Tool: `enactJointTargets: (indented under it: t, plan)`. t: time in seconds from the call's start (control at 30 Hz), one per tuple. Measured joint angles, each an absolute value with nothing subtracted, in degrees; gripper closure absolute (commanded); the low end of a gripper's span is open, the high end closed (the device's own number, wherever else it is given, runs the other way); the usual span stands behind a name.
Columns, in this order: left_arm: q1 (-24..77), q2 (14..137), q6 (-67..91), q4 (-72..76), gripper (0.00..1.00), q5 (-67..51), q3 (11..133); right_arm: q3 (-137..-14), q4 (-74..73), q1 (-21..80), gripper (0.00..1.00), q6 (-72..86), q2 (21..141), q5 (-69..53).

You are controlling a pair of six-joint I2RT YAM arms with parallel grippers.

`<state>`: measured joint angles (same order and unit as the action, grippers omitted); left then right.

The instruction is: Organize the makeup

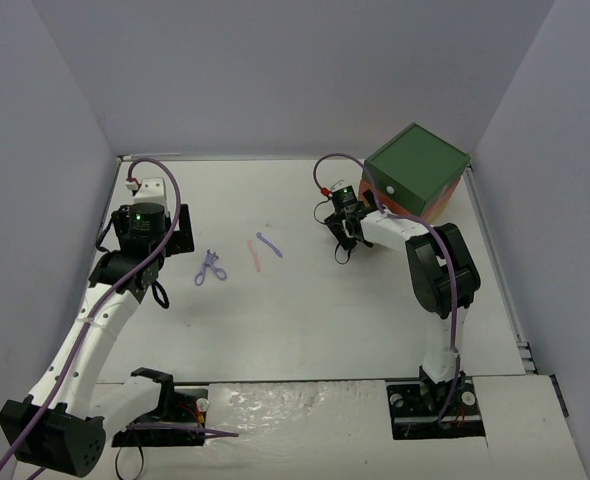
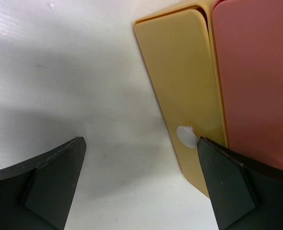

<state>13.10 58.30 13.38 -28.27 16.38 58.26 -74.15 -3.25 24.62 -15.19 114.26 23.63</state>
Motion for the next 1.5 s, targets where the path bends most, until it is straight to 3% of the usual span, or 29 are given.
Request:
enactJointTargets:
  t: [0.73, 1.5]
  plan:
    - [13.1, 58.3, 12.6, -28.26, 0.03, 16.38, 58.26, -73.98, -4.01, 24.93, 0.01, -15.85, 113.76, 19.88]
    - [13.1, 58.3, 12.58, -28.25, 0.03, 16.36, 58.26, -71.65, -8.77, 31.76, 0.01, -8.5, 108.78, 11.25]
